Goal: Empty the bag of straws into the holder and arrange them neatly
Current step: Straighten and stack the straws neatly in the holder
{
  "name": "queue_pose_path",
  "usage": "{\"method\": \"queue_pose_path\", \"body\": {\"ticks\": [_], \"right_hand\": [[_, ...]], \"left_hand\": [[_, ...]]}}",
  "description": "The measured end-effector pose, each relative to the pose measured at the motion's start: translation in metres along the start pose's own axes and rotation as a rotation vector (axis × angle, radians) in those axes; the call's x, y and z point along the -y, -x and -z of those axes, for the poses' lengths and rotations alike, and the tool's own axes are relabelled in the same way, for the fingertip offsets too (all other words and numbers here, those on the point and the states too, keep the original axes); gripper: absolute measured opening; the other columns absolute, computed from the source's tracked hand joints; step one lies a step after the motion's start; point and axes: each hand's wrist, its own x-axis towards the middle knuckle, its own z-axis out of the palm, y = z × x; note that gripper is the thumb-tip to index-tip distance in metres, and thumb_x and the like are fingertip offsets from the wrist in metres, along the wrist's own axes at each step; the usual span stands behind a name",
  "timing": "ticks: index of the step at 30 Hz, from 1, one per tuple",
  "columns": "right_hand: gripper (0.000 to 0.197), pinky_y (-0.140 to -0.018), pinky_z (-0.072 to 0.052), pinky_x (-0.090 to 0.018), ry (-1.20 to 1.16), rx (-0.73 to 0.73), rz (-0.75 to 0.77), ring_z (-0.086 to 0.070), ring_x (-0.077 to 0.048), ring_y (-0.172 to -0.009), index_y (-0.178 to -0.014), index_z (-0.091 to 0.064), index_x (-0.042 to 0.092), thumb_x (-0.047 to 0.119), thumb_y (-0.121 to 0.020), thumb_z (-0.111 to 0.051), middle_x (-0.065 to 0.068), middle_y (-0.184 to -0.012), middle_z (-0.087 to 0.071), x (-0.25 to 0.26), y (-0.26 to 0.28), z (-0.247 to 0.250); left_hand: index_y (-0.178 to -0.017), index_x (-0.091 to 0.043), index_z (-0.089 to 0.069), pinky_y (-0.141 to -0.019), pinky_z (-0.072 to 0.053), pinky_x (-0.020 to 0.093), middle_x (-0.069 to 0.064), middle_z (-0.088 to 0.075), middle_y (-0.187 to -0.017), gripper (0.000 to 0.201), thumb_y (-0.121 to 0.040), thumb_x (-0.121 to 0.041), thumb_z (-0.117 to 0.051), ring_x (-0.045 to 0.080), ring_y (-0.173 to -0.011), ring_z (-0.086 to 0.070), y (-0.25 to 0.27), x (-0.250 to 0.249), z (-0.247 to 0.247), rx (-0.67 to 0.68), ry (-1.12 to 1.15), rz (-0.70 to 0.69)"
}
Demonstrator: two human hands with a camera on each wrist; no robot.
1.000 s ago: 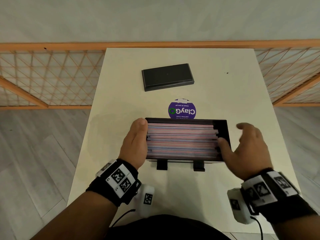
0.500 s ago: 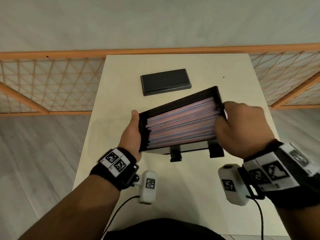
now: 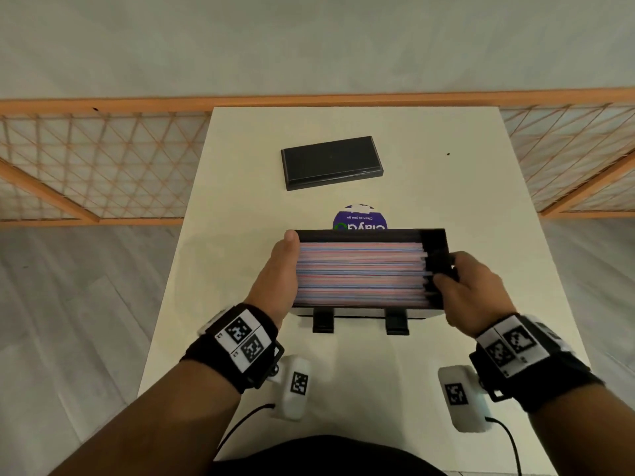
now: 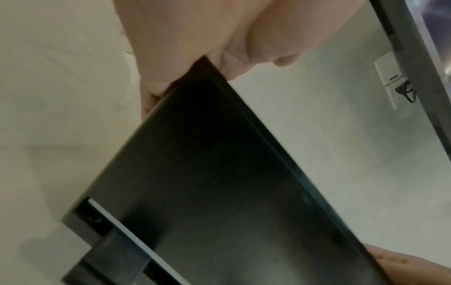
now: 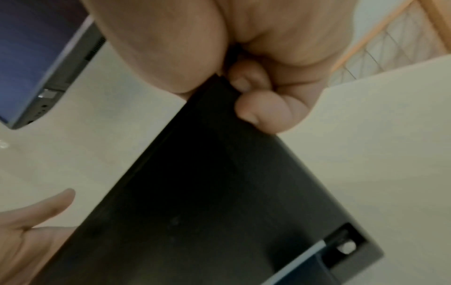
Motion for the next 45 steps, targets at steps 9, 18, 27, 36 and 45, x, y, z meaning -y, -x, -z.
{"method": "queue_pose_path", "body": {"ticks": [9,18,27,36,45], "right_hand": [[0.025,-0.057,-0.036,-0.026,-0.088,-0.196,0.144,-0.055,-0.010,-0.065,-0.104,-0.056,0.019,0.026,-0.085,-0.069,0.004,-0.066,-0.058,0.023,0.006,0.011],[0.011,-0.051,-0.053,-0.029,-1.024,0.370,-0.389,-0.068,-0.023,-0.059,-0.089,-0.062,0.003,0.014,-0.092,-0.061,-0.013,-0.075,-0.068,0.081,-0.019,-0.029],[0.015,-0.053,-0.055,-0.031,-0.947,0.396,-0.393,-0.070,-0.028,-0.063,-0.089,-0.064,0.002,0.017,-0.090,-0.064,-0.017,-0.074,-0.071,0.066,-0.022,-0.030],[0.024,-0.057,-0.056,-0.034,-0.821,0.449,-0.370,-0.072,-0.031,-0.069,-0.091,-0.066,0.000,0.023,-0.089,-0.067,-0.019,-0.077,-0.073,0.065,-0.026,-0.034],[0.022,-0.060,-0.057,-0.037,-0.846,0.460,-0.368,-0.072,-0.033,-0.068,-0.092,-0.065,-0.001,0.021,-0.089,-0.067,-0.019,-0.078,-0.072,0.066,-0.028,-0.038]], "left_hand": [[-0.102,-0.024,-0.053,-0.085,-0.047,0.037,-0.005,-0.063,-0.098,0.039,-0.098,-0.061,-0.040,0.018,-0.093,-0.061,0.014,-0.027,0.004,-0.356,-0.232,-0.299],[-0.090,-0.006,-0.063,-0.053,-0.047,0.030,0.011,-0.068,-0.069,0.049,-0.102,-0.051,-0.045,0.021,-0.055,-0.062,0.011,-0.063,-0.017,0.018,0.398,0.144],[-0.089,-0.007,-0.063,-0.058,-0.049,0.032,0.010,-0.067,-0.070,0.045,-0.102,-0.047,-0.047,0.022,-0.058,-0.063,0.007,-0.055,-0.018,0.026,0.365,0.165],[-0.092,-0.006,-0.062,-0.059,-0.052,0.031,0.014,-0.068,-0.077,0.046,-0.094,-0.052,-0.058,0.027,-0.062,-0.066,-0.006,-0.054,-0.033,0.139,0.125,0.353],[-0.092,-0.003,-0.066,-0.055,-0.048,0.026,0.013,-0.071,-0.075,0.053,-0.093,-0.056,-0.057,0.025,-0.053,-0.066,-0.013,-0.048,-0.036,0.177,-0.095,0.383]]}}
